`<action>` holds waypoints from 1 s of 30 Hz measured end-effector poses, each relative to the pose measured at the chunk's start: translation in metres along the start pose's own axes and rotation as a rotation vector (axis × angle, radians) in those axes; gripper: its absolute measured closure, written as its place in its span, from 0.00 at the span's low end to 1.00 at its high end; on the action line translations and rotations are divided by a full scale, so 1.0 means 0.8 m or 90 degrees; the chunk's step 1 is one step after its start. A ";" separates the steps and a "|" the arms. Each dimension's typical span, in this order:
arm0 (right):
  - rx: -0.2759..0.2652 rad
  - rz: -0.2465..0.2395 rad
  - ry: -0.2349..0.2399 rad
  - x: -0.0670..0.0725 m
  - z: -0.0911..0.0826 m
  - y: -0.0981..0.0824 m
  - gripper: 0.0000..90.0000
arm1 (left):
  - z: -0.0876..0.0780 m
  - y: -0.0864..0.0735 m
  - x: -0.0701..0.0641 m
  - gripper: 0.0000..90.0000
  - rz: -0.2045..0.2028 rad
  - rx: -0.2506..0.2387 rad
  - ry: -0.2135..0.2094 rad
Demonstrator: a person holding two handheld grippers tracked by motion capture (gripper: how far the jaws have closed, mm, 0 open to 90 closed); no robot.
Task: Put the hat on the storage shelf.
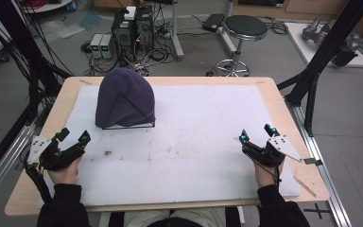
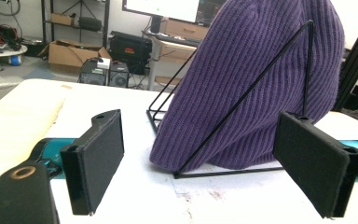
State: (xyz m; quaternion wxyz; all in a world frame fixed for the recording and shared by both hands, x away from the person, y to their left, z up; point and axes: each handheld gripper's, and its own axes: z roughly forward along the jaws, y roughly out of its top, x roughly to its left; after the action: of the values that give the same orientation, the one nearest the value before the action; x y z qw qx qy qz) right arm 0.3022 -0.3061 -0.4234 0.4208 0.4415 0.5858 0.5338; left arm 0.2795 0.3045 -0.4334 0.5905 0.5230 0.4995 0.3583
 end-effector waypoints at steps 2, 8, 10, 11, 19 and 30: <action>0.003 0.003 0.002 0.001 0.000 -0.001 0.13 | 0.001 -0.001 -0.001 0.19 -0.001 0.000 -0.002; 0.000 -0.001 -0.003 -0.001 -0.001 -0.001 0.13 | 0.002 -0.003 -0.002 0.19 -0.005 0.005 -0.009; 0.000 -0.002 -0.003 -0.001 -0.001 -0.002 0.13 | 0.002 -0.003 -0.002 0.19 -0.007 0.005 -0.010; -0.001 -0.003 -0.003 -0.001 -0.001 -0.002 0.13 | 0.002 -0.003 -0.002 0.19 -0.008 0.004 -0.009; 0.009 -0.002 0.002 0.000 0.001 -0.003 0.13 | 0.002 -0.004 0.000 0.19 -0.010 0.009 -0.012; 0.013 -0.005 0.002 -0.001 0.001 -0.004 0.13 | 0.004 -0.005 -0.001 0.19 -0.009 0.012 -0.015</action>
State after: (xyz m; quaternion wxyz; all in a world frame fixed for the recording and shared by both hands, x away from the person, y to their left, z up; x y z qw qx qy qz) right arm 0.3031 -0.3068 -0.4265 0.4177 0.4426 0.5936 0.5265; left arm 0.2818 0.3023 -0.4370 0.5938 0.5294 0.4994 0.3433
